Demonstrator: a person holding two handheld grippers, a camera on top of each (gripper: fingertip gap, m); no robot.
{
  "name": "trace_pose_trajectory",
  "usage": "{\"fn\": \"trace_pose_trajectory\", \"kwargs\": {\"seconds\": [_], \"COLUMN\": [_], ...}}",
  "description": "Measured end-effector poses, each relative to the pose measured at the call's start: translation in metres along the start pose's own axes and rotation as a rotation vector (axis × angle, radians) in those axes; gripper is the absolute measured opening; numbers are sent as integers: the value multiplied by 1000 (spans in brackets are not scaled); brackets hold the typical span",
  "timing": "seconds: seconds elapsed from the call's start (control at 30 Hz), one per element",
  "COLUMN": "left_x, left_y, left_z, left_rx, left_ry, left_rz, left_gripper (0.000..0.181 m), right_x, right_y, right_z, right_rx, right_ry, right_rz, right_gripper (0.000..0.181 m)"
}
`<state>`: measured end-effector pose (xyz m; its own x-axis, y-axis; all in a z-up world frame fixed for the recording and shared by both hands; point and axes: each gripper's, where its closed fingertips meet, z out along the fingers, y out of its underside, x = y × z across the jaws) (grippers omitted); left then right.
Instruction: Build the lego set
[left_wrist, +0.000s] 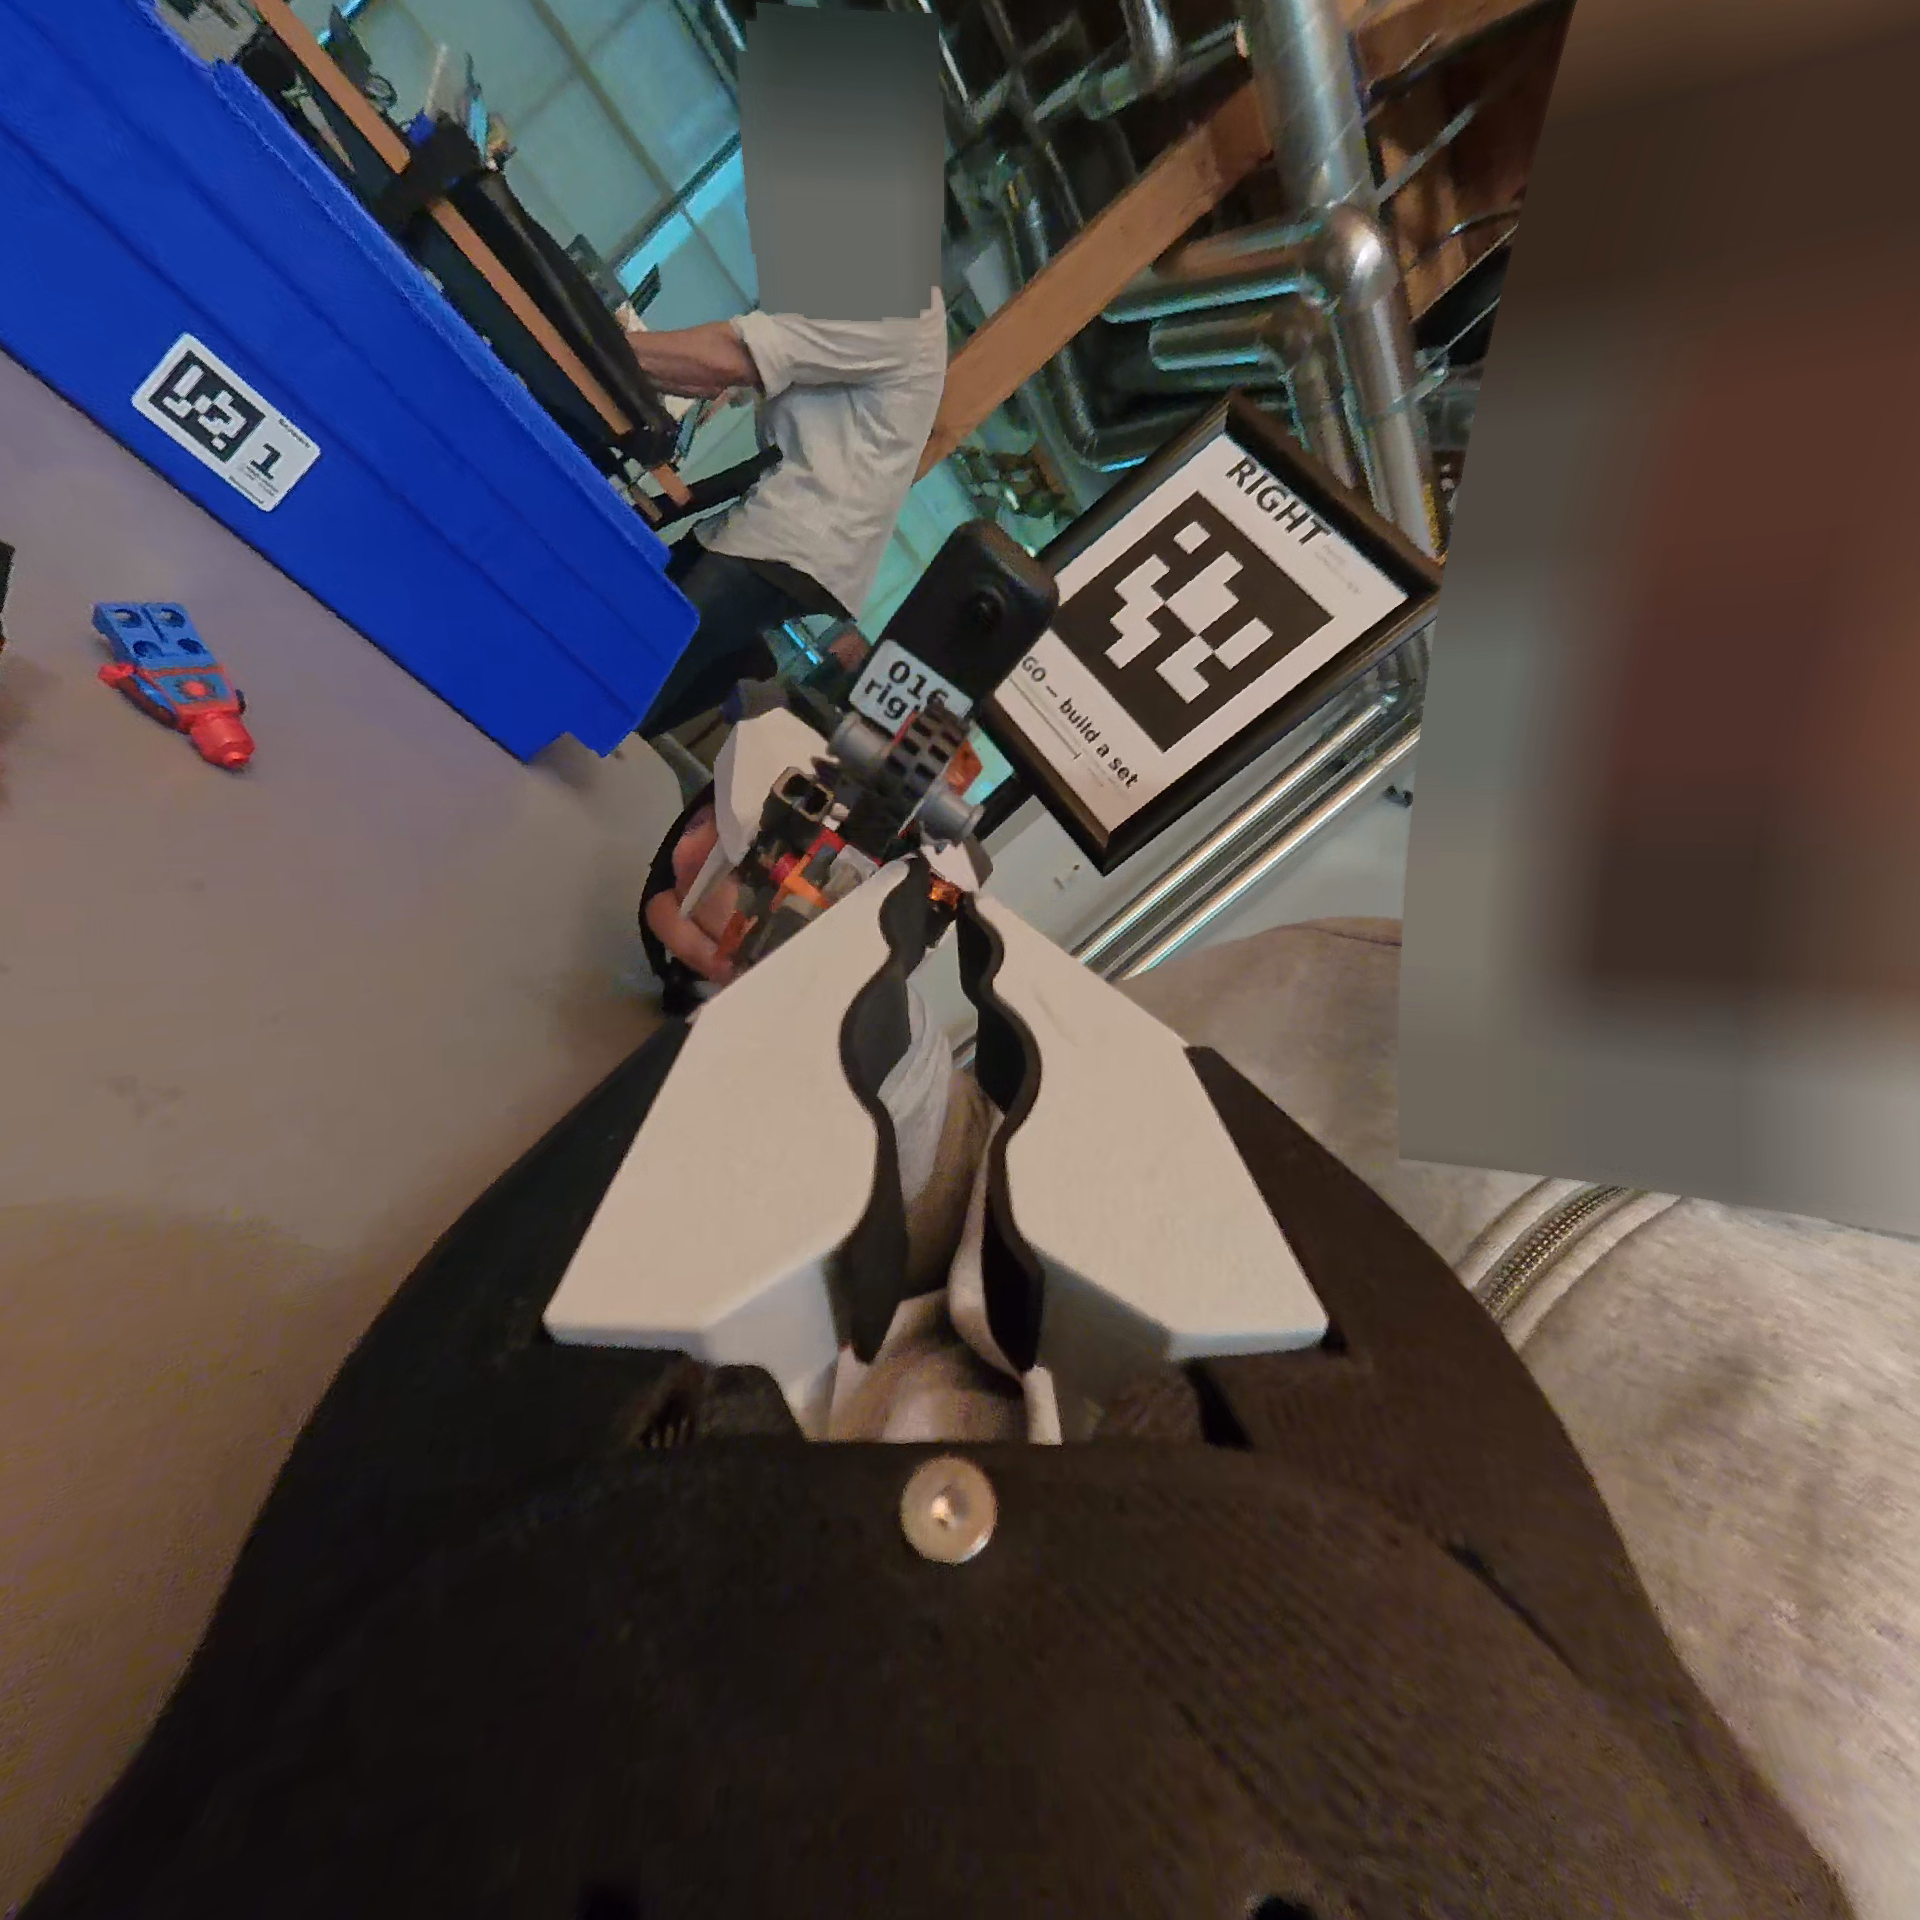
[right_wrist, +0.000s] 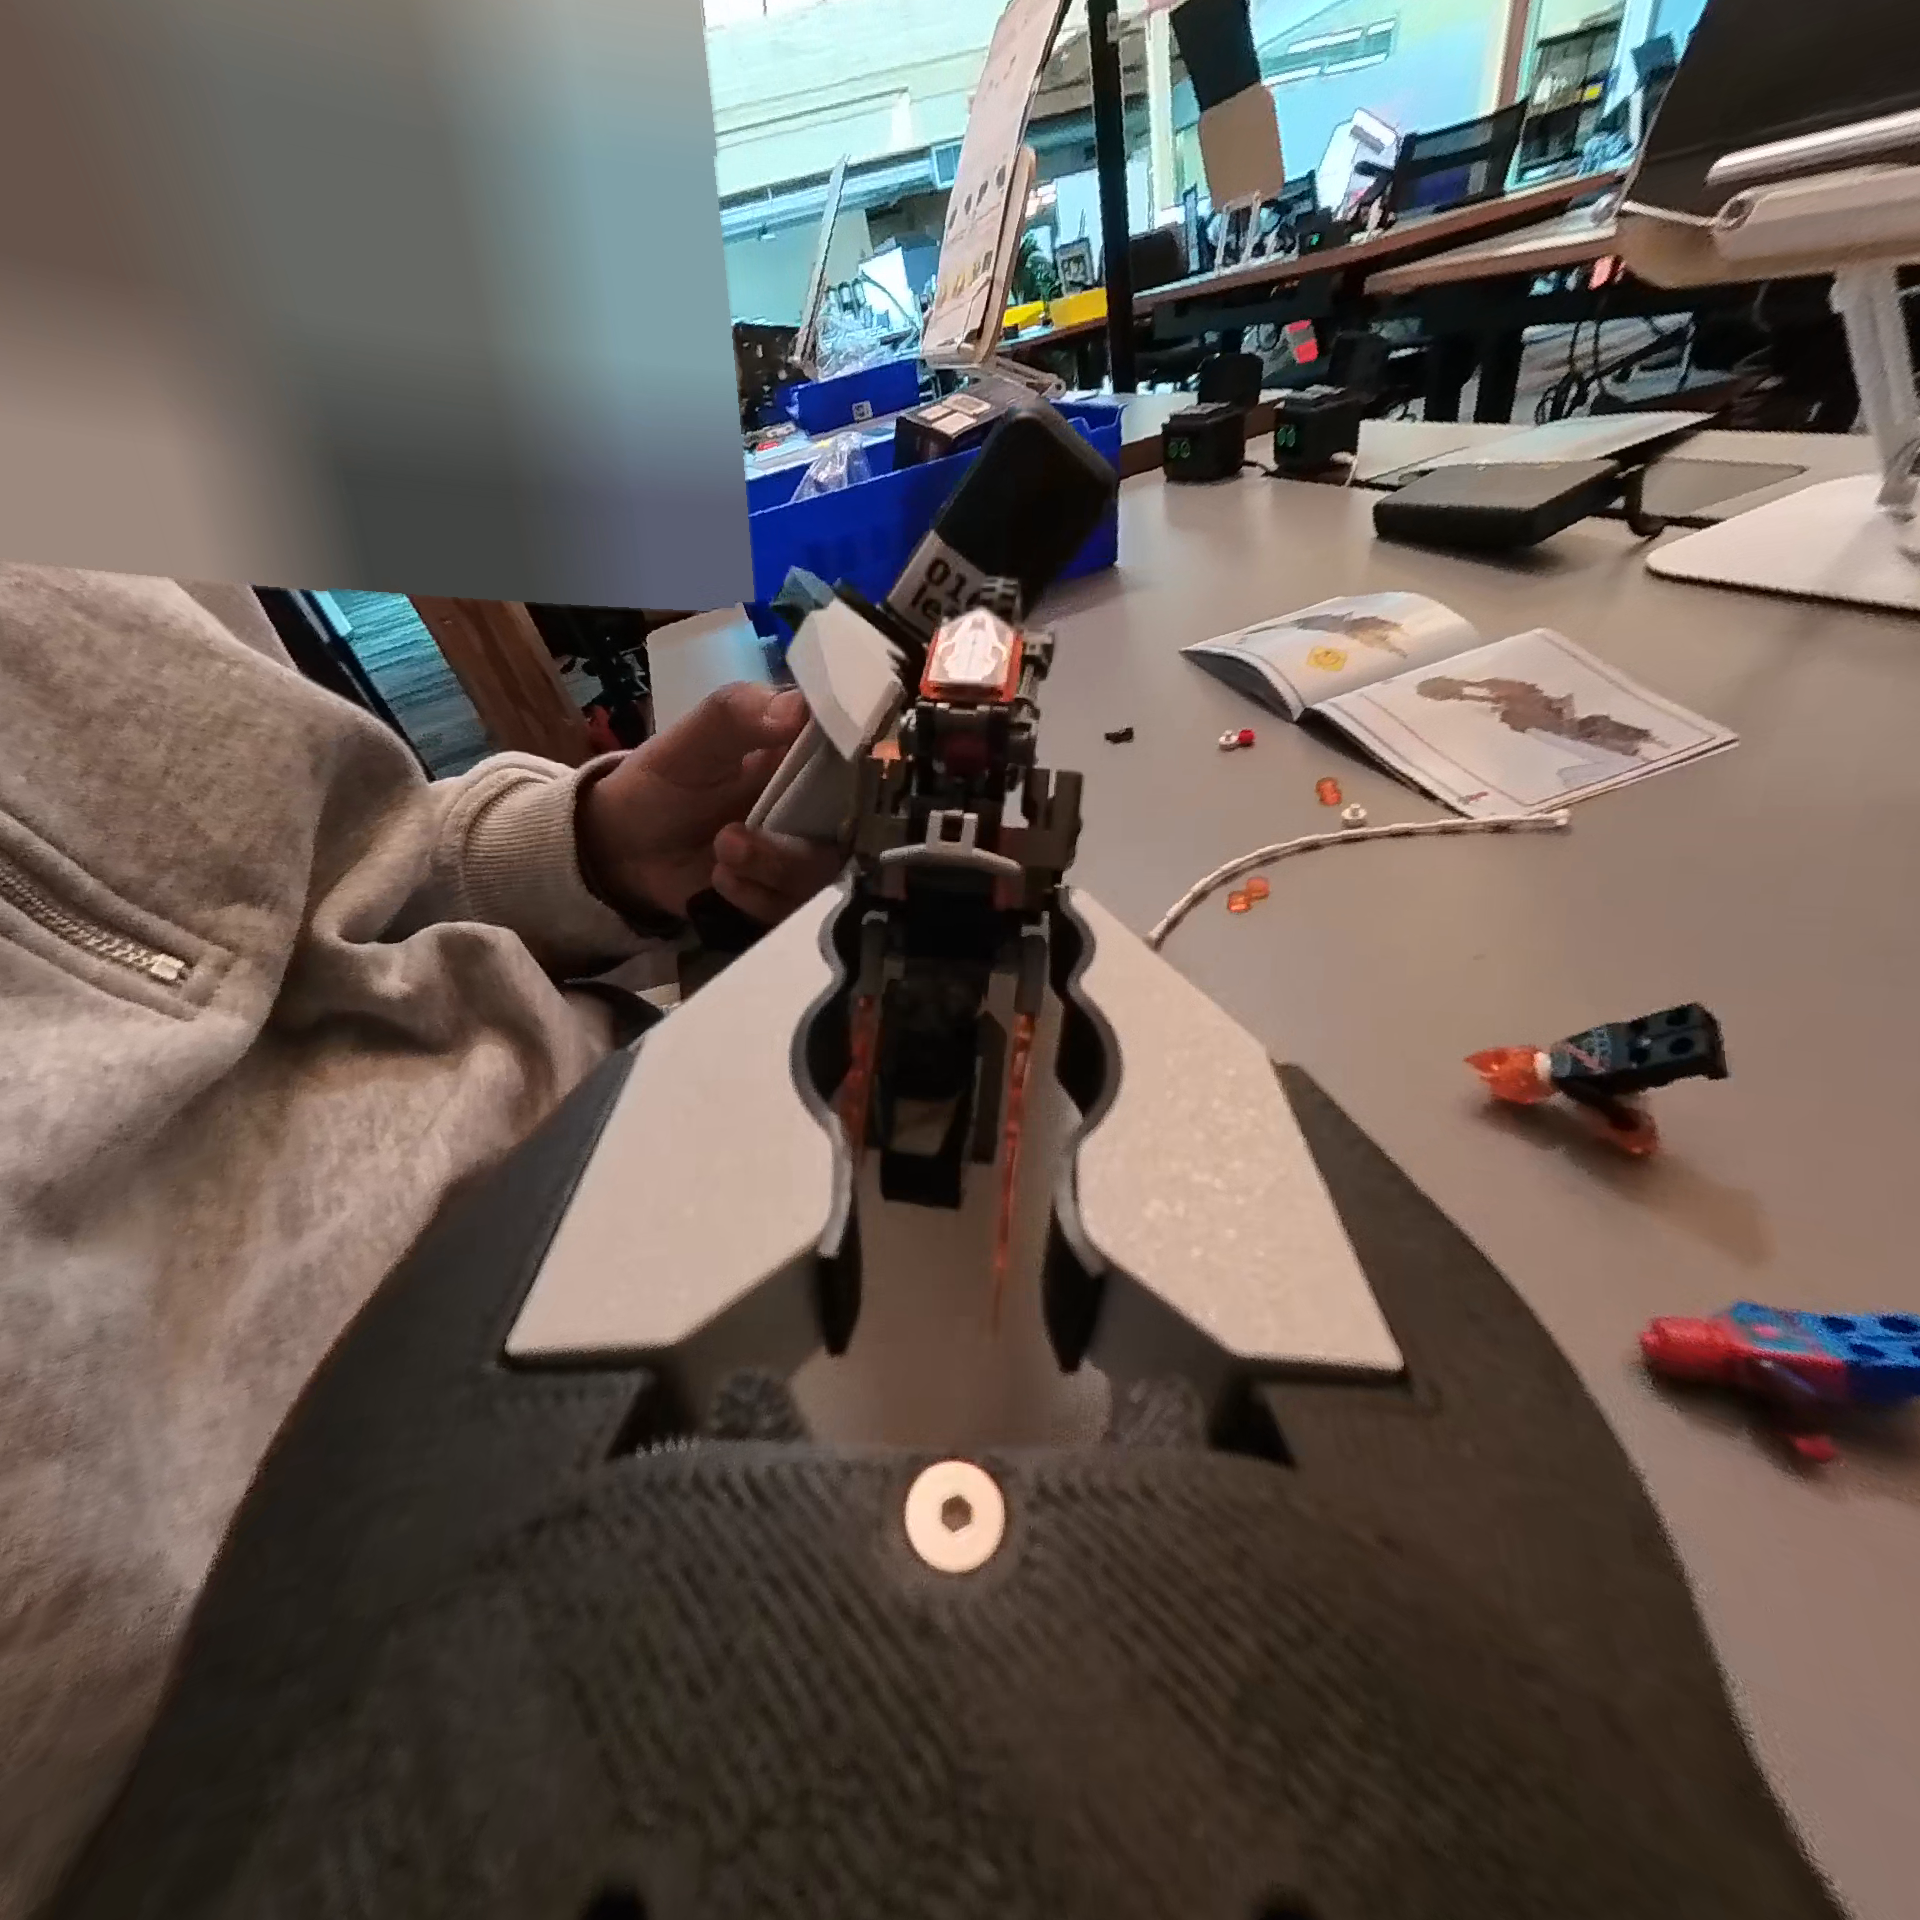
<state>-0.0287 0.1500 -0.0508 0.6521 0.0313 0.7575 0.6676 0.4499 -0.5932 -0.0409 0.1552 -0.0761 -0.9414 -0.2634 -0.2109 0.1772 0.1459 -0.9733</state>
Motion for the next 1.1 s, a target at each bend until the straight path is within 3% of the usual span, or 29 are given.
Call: {"fn": "trace_pose_trajectory", "kwargs": {"seconds": [0.47,1.1], "left_x": [-6,-5], "left_y": [9,6], "left_z": [-2,-1], "left_rx": [-90,-49], "left_ry": [-64,-25], "left_rz": [19,-13], "left_gripper": [2,4], "right_x": [-1,-1], "right_y": [12,10], "right_z": [0,0], "right_rx": [-83,-72], "right_ry": [-20,-16], "right_rz": [45,41], "right_gripper": [34,34]}}
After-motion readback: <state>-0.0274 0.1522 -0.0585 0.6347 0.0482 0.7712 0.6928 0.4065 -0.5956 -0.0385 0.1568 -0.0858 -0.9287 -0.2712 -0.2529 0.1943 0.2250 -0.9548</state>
